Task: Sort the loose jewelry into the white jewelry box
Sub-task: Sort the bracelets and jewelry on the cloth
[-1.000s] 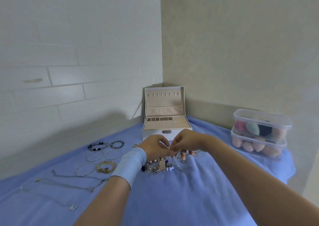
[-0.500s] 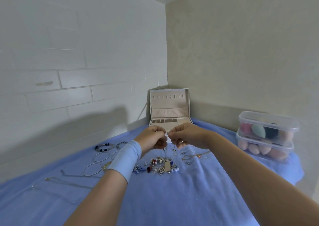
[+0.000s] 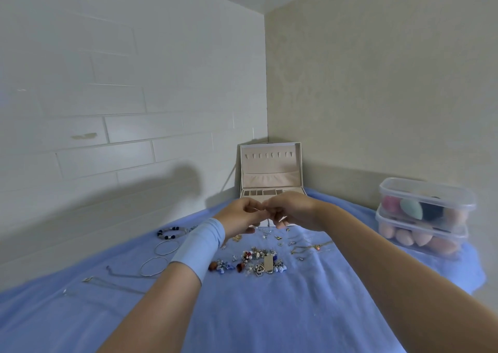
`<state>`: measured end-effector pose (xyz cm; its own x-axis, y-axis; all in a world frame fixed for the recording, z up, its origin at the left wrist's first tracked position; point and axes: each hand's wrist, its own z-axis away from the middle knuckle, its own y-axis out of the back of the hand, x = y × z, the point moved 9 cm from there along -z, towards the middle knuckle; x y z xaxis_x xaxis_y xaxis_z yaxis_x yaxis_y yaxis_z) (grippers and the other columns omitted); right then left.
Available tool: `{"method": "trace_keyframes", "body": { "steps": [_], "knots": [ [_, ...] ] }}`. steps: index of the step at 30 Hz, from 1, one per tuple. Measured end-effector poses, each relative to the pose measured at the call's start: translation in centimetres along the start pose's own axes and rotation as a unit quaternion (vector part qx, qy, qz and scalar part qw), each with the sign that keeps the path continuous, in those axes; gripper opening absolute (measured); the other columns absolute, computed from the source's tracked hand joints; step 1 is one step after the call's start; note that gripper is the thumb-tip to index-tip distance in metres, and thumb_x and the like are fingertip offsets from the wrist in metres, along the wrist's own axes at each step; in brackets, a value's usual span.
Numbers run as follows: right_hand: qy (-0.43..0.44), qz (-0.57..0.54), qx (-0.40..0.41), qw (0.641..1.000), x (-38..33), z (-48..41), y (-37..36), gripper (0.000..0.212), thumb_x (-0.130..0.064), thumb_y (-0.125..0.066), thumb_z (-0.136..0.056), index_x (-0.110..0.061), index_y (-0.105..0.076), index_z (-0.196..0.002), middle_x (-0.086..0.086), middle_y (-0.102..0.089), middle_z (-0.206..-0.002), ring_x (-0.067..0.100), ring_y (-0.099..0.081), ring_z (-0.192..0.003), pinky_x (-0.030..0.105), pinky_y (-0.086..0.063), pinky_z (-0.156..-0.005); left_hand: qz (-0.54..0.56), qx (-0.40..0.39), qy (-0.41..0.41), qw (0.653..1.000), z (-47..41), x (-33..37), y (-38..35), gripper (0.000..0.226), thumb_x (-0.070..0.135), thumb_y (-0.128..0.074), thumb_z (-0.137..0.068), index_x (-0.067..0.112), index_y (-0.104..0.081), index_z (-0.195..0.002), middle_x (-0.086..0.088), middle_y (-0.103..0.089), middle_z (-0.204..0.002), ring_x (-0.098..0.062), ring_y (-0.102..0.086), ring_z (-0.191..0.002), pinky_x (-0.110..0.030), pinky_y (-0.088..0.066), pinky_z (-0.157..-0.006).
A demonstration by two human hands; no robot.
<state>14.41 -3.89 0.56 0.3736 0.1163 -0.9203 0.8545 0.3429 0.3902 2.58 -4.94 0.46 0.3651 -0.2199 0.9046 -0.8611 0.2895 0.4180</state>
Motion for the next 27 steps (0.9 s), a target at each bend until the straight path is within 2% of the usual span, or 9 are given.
{"method": "trace_keyframes", "body": {
  "steps": [5,7,12,15,17,19,21,25,27],
  "knots": [
    [0.021,0.040,0.001,0.999,-1.2,0.5,0.2,0.045,-0.029,-0.060,-0.099,-0.015,-0.054,-0.056,0.001,-0.050,-0.062,0.014,-0.042,-0.060,0.027,-0.038,-0.066,0.019,0.000,-0.027,0.999,-0.1,0.8,0.1,0.014,0.026,-0.069,-0.090,0.015,-0.072,-0.098,-0.004,-0.075,-0.100,-0.015,-0.070,-0.097,-0.030,-0.055,-0.093],
    [0.023,0.049,0.014,0.998,-1.4,0.6,0.4,0.046,-0.033,-0.064,-0.097,-0.014,-0.052,-0.056,0.002,-0.046,-0.059,0.015,-0.039,-0.058,0.027,-0.035,-0.065,0.036,-0.005,-0.022,0.999,-0.2,0.7,0.0,0.017,0.023,-0.066,-0.092,0.010,-0.073,-0.101,-0.004,-0.075,-0.100,-0.015,-0.070,-0.095,-0.029,-0.055,-0.091],
    [0.020,0.014,0.019,1.000,-1.6,0.5,0.1,0.062,-0.028,-0.061,-0.099,-0.023,-0.056,-0.037,0.000,-0.054,-0.054,0.019,-0.053,-0.064,0.031,-0.040,-0.071,0.134,-0.036,0.012,0.990,0.1,0.7,-0.7,0.017,0.013,-0.049,-0.101,0.004,-0.064,-0.102,-0.008,-0.072,-0.088,-0.019,-0.069,-0.082,-0.033,-0.056,-0.084],
    [0.010,-0.055,0.003,0.998,-1.5,0.8,-0.2,0.057,-0.022,-0.057,-0.101,-0.017,-0.049,-0.045,0.000,-0.038,-0.049,0.024,-0.047,-0.060,0.039,-0.039,-0.079,0.208,-0.038,0.029,0.977,0.4,0.3,-0.4,0.017,0.011,-0.043,-0.103,0.006,-0.056,-0.093,-0.007,-0.066,-0.071,-0.024,-0.067,-0.068,-0.035,-0.057,-0.073],
    [0.003,-0.062,0.011,0.998,-1.1,0.7,0.0,0.054,-0.023,-0.057,-0.101,-0.016,-0.041,-0.050,-0.001,-0.030,-0.047,0.023,-0.043,-0.053,0.043,-0.038,-0.086,0.202,-0.032,0.026,0.979,0.5,0.1,0.2,0.017,0.013,-0.044,-0.104,0.010,-0.051,-0.088,-0.003,-0.054,-0.061,-0.019,-0.055,-0.057,-0.028,-0.051,-0.061],
    [-0.008,-0.049,0.022,0.999,-0.9,0.7,0.1,0.050,-0.025,-0.058,-0.100,-0.015,-0.044,-0.053,-0.001,-0.028,-0.045,0.022,-0.046,-0.049,0.047,-0.043,-0.096,0.171,-0.024,0.022,0.985,0.4,-0.4,0.7,0.019,0.014,-0.045,-0.103,0.014,-0.048,-0.084,0.002,-0.042,-0.056,-0.015,-0.042,-0.052,-0.025,-0.040,-0.055],
    [-0.011,-0.052,0.033,0.998,-0.7,0.6,0.3,0.046,-0.023,-0.059,-0.100,-0.012,-0.046,-0.057,0.000,-0.034,-0.046,0.023,-0.057,-0.054,0.050,-0.046,-0.102,0.144,-0.025,0.027,0.989,0.4,-1.0,1.1,0.018,0.014,-0.048,-0.102,0.014,-0.049,-0.084,0.005,-0.036,-0.054,-0.013,-0.038,-0.049,-0.026,-0.037,-0.056],
    [-0.015,-0.019,0.071,0.997,-0.4,0.0,0.8,0.029,-0.026,-0.060,-0.099,-0.009,-0.060,-0.075,0.007,-0.070,-0.067,0.023,-0.068,-0.077,0.038,-0.047,-0.083,0.061,-0.063,0.052,0.995,0.9,-2.2,1.3,0.009,0.015,-0.053,-0.099,0.010,-0.057,-0.093,0.002,-0.036,-0.056,-0.016,-0.045,-0.051,-0.034,-0.045,-0.064],
    [-0.046,0.019,0.092,0.994,0.3,-0.2,1.3,0.035,-0.028,-0.061,-0.098,-0.011,-0.054,-0.068,0.005,-0.062,-0.057,0.024,-0.068,-0.070,0.032,-0.045,-0.068,0.002,-0.084,0.077,0.993,1.1,-2.7,1.4,0.011,0.017,-0.055,-0.099,0.009,-0.062,-0.097,0.001,-0.036,-0.059,-0.015,-0.038,-0.051,-0.029,-0.040,-0.057]
  ]
}}
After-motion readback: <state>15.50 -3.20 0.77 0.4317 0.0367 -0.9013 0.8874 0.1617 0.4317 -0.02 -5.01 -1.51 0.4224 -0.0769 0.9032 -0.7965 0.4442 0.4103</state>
